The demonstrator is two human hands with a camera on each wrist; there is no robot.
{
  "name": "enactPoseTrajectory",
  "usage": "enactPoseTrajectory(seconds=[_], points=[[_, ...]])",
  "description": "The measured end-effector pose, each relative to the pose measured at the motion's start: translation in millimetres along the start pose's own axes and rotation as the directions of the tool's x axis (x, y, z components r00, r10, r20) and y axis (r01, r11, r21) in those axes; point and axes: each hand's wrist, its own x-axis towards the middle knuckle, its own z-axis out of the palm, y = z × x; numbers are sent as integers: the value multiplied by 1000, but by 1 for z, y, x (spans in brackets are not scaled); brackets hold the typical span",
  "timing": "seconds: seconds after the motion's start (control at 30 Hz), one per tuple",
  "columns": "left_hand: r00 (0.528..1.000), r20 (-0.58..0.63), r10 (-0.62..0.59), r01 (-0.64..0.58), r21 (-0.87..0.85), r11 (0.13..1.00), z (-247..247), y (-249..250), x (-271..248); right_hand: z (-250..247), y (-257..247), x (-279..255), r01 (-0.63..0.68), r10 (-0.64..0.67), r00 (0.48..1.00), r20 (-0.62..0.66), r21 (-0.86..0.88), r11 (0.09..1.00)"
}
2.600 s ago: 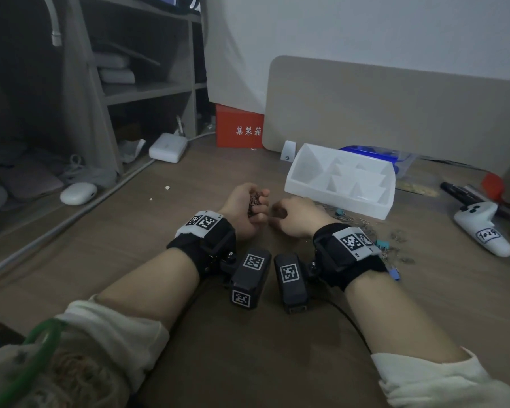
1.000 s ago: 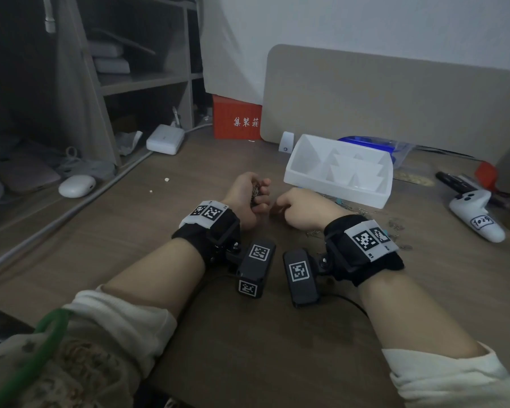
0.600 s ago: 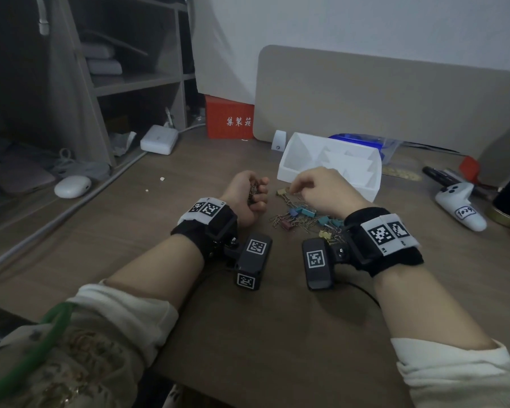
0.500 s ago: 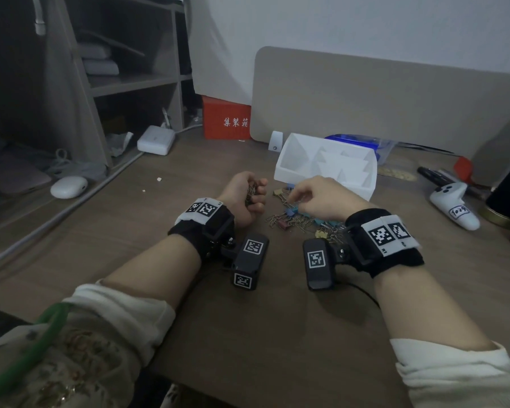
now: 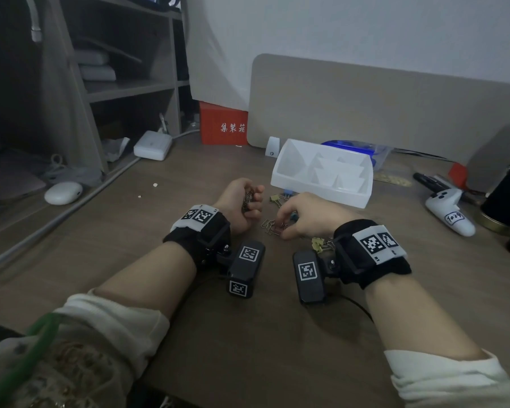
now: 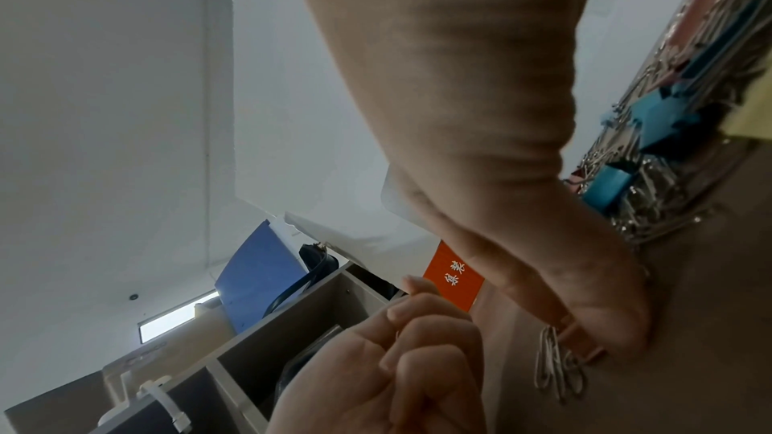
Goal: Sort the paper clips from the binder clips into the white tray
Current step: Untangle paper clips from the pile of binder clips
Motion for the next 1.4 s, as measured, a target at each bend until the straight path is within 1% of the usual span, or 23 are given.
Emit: enactPoseTrajectory(seconds=[0.17, 0.23, 0.3, 0.4, 0.67, 0.77, 0.97, 1.1, 1.17, 1.23, 1.27, 1.33, 1.37, 1.4], points=[[1000, 4, 0, 0, -8, 1000, 0, 0, 0, 2, 2, 2, 32, -32, 999, -12, -1, 999], [1000, 6, -2, 2, -7, 1000, 0, 0, -1, 3, 1, 3, 53, -51, 997, -59, 26, 998], [1000, 4, 0, 0, -3, 1000, 0, 0, -1, 3, 0, 4, 65, -52, 988, -147, 83, 994], [1000, -6, 7, -7, 5, 1000, 1, 0, -2, 3, 0, 5, 49, -10, 968, -250, 153, 987], [1000, -9, 2, -2, 8, 1000, 0, 0, 0, 6, 6, 12, -35, 99, 949, -298, 212, 977], [1000, -13, -1, 1, 6, 1000, 0, 0, 0, 6, 10, 14, -57, 133, 927, -350, 220, 974], [1000, -26, 0, 0, 7, 1000, 0, 0, 1, 4, 15, 13, -114, 216, 856, -469, 238, 965], [1000, -22, 3, -2, 14, 1000, 0, 0, 1, 6, 17, 13, -174, 240, 865, -440, 186, 967], [1000, -22, 0, 0, 13, 1000, 0, 0, 1, 6, 16, 13, -139, 220, 876, -429, 213, 967], [1000, -21, 1, 0, 10, 1000, 0, 0, 1, 5, 12, 13, -70, 151, 904, -401, 210, 975], [1000, -20, 1, -1, 9, 1000, 0, -1, 1, 5, 10, 13, -34, 103, 930, -352, 198, 980], [1000, -17, 3, -3, 13, 1000, 0, -1, 2, 6, 5, 12, 25, 12, 977, -215, 166, 986], [1000, -15, 3, -3, 16, 1000, 0, -1, 2, 6, 2, 11, 47, -22, 986, -166, 149, 988], [1000, -14, 4, -3, 18, 1000, 0, -1, 2, 6, 0, 11, 70, -50, 988, -144, 139, 988]])
